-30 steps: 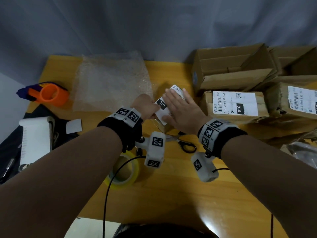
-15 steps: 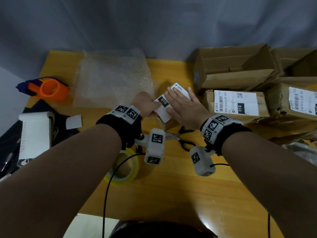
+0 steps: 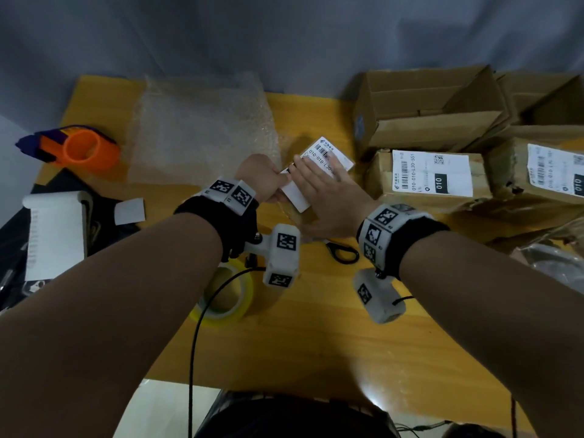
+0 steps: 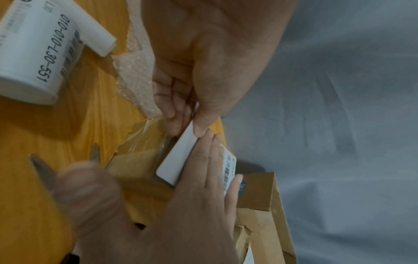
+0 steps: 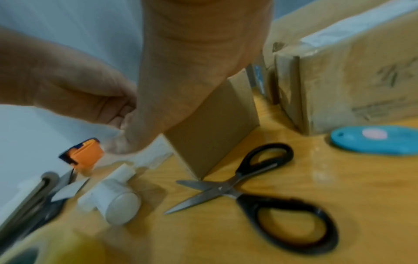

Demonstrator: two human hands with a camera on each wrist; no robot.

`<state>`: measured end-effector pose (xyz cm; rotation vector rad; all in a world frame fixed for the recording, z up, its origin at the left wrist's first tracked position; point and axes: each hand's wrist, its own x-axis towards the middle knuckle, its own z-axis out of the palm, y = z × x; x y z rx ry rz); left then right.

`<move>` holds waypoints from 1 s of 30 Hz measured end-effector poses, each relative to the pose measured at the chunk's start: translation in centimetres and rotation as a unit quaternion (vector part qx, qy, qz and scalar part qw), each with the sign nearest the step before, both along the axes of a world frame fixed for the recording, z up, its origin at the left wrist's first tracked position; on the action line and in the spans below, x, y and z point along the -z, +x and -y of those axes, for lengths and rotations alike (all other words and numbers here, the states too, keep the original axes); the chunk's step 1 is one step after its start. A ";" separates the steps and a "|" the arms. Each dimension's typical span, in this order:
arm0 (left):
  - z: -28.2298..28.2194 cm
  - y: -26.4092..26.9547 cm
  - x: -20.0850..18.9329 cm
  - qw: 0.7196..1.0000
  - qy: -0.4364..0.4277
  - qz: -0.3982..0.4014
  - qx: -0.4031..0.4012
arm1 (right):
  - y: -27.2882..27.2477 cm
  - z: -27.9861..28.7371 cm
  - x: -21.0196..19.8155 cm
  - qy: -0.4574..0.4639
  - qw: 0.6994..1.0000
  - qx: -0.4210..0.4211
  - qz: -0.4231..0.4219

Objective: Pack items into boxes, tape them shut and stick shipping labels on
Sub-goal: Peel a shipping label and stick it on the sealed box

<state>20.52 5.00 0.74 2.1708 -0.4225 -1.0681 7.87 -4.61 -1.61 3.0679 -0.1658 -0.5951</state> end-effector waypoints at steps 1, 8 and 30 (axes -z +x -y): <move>0.0 0.0 0.0 1.000 -0.001 -0.003 -0.001 | -0.2 -0.4 0.2 -0.002 1.000 -0.002 -0.001; -0.6 0.0 -0.2 1.000 -0.008 -0.013 -0.012 | -0.2 -1.2 1.9 0.047 0.993 0.064 0.084; -2.5 0.2 -0.8 0.932 -0.057 0.254 0.254 | 0.2 -3.5 1.0 0.123 0.991 0.007 0.047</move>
